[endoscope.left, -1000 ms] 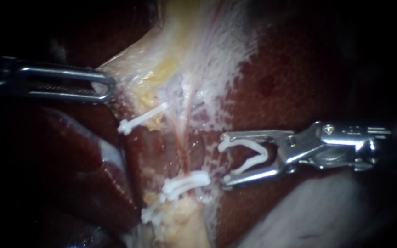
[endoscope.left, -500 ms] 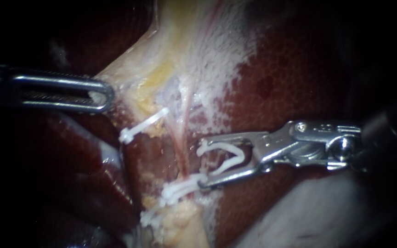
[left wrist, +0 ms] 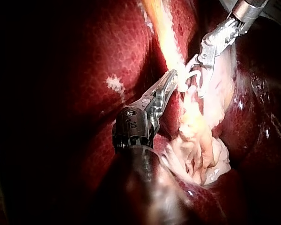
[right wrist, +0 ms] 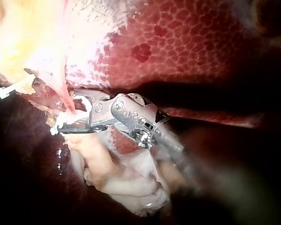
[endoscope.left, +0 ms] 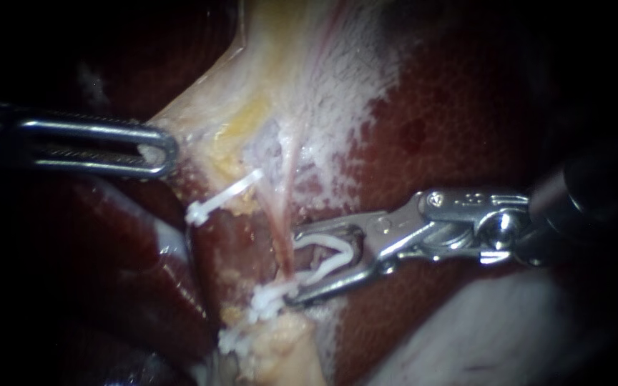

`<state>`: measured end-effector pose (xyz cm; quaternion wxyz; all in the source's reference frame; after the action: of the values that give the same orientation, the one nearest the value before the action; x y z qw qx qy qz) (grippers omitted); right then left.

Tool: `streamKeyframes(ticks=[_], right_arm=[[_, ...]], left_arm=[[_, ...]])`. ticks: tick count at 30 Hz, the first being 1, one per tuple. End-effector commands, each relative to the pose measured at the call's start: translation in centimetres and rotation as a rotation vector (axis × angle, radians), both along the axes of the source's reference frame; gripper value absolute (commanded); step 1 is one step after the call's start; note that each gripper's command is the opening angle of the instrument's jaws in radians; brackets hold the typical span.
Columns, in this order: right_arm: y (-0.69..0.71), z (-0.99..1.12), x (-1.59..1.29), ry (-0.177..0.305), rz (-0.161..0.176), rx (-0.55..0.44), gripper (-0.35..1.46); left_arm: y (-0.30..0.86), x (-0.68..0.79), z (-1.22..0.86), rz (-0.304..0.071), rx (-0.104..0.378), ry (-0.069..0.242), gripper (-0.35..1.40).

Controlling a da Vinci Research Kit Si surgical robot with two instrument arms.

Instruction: Clipping third clip right tube

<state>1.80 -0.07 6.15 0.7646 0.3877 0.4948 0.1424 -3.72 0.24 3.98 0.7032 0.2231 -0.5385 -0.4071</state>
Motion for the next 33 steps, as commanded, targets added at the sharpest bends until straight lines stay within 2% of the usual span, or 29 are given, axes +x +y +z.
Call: streamKeyframes(ticks=[1,11,24,28,33], right_arm=[[0.01,0.01,0.01,-0.001,0.001,0.000,0.56],[0.00,-0.03,0.19,-0.004,0.006,0.001,0.55],[0.00,-0.08,0.18,-0.002,0.004,0.003,0.45],[0.04,-0.11,0.17,-0.007,0.007,0.016,0.35],[0.06,-0.13,0.13,-0.023,0.013,0.047,0.11]], left_arm=[[0.00,0.00,-0.01,0.000,0.000,0.001,-0.35],[-0.01,-0.01,0.00,0.002,-0.001,-0.001,-0.35],[-0.01,-0.01,0.01,0.002,-0.001,-0.001,-0.35],[-0.01,-0.01,0.01,0.002,-0.001,-0.001,-0.35],[-0.02,-0.02,0.02,0.001,-0.002,0.000,-0.35]])
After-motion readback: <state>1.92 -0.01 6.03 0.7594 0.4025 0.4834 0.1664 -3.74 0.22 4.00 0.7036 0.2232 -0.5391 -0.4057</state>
